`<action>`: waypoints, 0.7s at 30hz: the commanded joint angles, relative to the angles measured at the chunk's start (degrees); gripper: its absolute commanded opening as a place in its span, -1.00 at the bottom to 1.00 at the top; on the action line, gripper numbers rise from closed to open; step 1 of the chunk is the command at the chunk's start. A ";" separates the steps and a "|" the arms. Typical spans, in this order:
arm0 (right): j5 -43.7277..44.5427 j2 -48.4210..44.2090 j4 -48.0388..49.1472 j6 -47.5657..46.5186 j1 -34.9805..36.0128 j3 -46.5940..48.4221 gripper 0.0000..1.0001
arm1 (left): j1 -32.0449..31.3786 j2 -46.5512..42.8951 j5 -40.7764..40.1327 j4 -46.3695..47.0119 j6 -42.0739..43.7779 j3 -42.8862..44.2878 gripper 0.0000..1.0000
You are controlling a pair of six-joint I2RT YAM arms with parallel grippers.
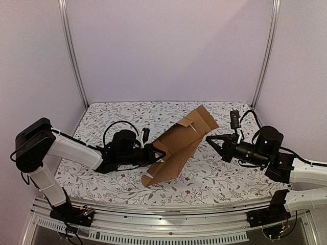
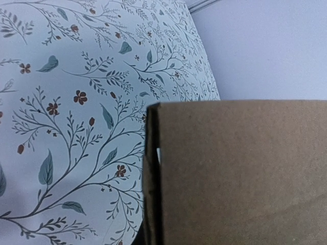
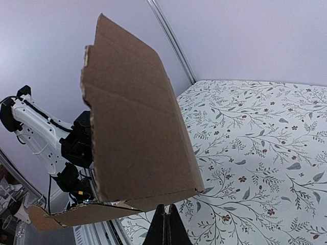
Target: Fold the paper box
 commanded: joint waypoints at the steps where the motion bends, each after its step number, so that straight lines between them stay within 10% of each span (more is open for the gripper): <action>1: -1.78 2.10 4.44 -0.04 0.67 3.17 -1.00 | 0.65 -0.24 3.20 6.61 -3.21 -1.37 -1.00; 21: 0.36 12.02 5.90 -1.33 3.82 8.95 -1.00 | 0.49 -0.50 2.05 6.58 -2.25 -1.83 -1.00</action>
